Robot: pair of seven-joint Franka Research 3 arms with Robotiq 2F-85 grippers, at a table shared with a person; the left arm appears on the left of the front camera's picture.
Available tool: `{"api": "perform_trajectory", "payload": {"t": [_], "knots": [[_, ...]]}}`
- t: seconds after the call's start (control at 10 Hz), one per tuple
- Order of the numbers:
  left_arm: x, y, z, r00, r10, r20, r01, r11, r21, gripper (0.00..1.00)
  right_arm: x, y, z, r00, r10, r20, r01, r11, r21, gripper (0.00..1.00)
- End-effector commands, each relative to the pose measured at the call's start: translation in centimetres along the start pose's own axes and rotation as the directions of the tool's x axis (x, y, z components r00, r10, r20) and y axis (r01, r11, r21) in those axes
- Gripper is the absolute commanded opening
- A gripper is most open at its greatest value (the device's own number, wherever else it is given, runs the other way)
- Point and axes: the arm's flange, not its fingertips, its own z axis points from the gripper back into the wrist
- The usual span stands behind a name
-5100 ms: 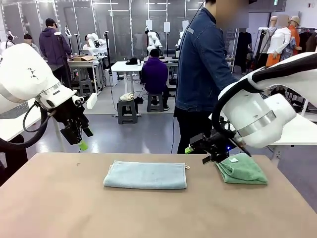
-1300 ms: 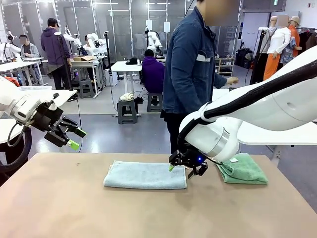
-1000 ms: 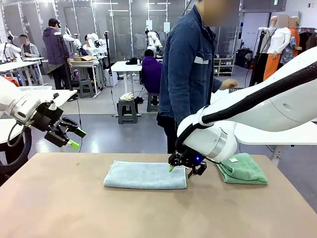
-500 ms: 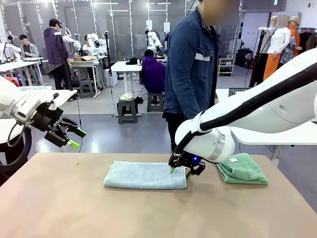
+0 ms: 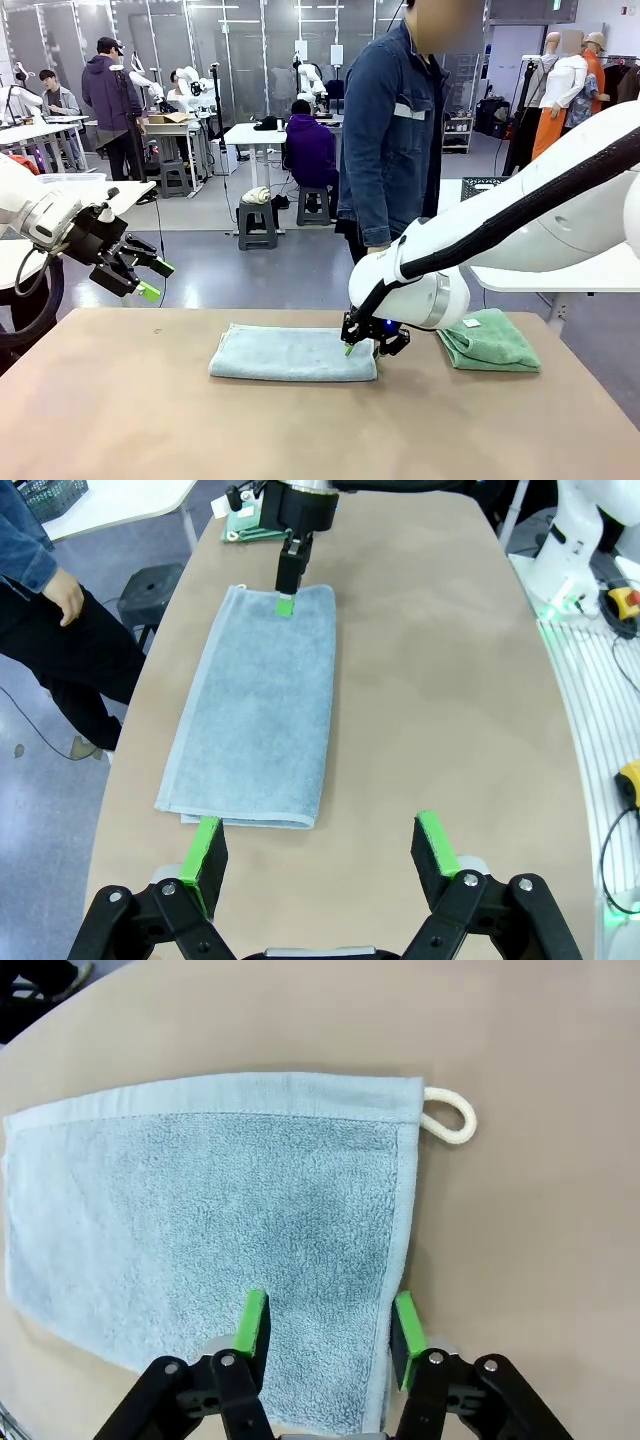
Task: Fold the towels and place them in the basket.
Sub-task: When a person lays out a Towel with hook on the table, fold it in half twice.
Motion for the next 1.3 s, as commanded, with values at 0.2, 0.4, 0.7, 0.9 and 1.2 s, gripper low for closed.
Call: {"api": "perform_trajectory", "payload": {"t": [0.2, 0.4, 0.7, 0.9, 1.2], "knots": [[0.2, 0.0, 0.2, 1.0, -0.003, 0.001, 0.003, 1.0, 0.003, 0.94, 0.5, 1.7, -0.6, 0.999, -0.024, 0.035, 0.027, 0.997, -0.078, 0.61], [0.2, 0.0, 0.2, 1.0, -0.003, 0.001, 0.003, 1.0, 0.003, 0.94, 0.4, 2.2, -0.6, 0.999, -0.016, 0.044, 0.021, 0.994, -0.105, 0.61], [0.2, 0.0, 0.2, 1.0, -0.003, 0.001, 0.003, 1.0, 0.003, 0.94, 0.4, 2.4, -1.0, 0.999, -0.003, 0.046, 0.009, 0.991, -0.136, 0.45], [0.2, 0.0, 0.2, 1.0, -0.003, 0.001, 0.003, 1.0, 0.003, 0.94, 0.3, 2.6, -1.0, 0.999, 0.001, 0.054, 0.006, 0.99, -0.143, 0.41], [0.2, 0.0, 0.2, 1.0, -0.003, 0.001, 0.003, 1.0, 0.003, 0.94, 0.4, 2.9, -1.2, 0.998, 0.007, 0.07, 0.006, 0.983, -0.184, 0.41]]}}
